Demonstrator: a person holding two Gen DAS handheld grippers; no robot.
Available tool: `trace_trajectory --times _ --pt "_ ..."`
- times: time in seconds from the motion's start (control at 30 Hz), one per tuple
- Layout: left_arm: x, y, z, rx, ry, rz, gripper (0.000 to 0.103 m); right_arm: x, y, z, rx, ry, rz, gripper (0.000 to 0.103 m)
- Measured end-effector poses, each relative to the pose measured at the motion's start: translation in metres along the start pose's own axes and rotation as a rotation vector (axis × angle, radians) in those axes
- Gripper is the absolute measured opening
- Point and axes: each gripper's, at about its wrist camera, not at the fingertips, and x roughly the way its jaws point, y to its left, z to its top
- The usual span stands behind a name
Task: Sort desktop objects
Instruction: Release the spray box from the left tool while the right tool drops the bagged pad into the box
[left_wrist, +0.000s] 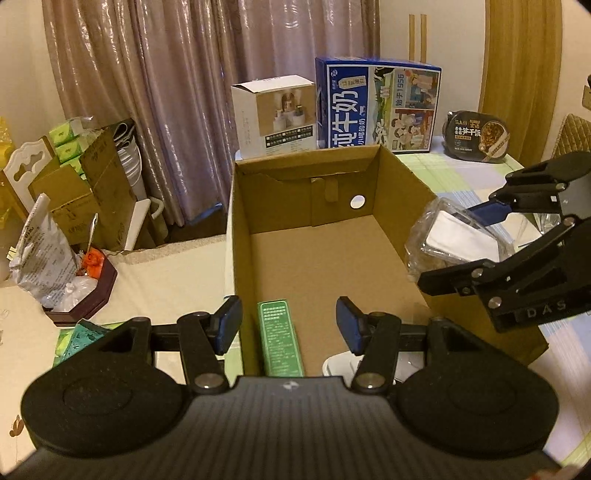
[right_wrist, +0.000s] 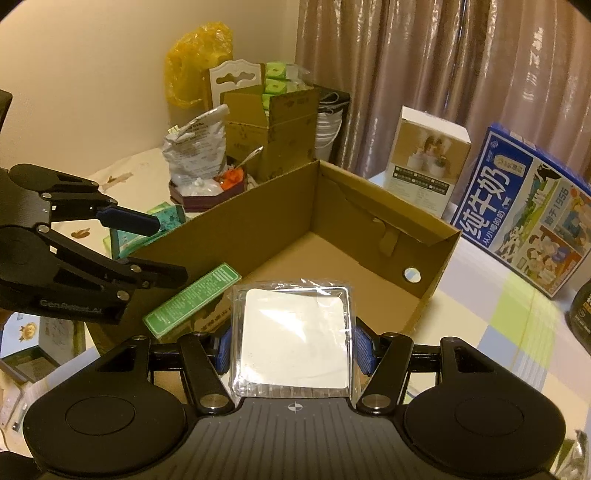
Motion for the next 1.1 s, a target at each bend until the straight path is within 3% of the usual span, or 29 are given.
trace_trajectory --times 0.23,0.33,0.63,1.1 --pt "-0.003 0.005 -0.007 -0.018 0.006 0.0 0.052 0.003 0.003 0.002 -0.011 -0.022 0.006 0.06" --pt "-0.004 0.006 -0.01 -0.02 0.009 -0.001 0.052 0.001 0.003 0.002 -0.021 -0.042 -0.013 0.082" --pt "-0.012 0.003 -0.017 -0.033 0.006 -0.001 0.055 -0.023 -0.005 0.001 0.008 -0.079 -0.022 0.082" --pt "-0.044 -0.018 -0.023 -0.04 -0.002 -0.003 0.057 -0.081 -0.014 -0.038 0.101 -0.08 -0.059 0.084"
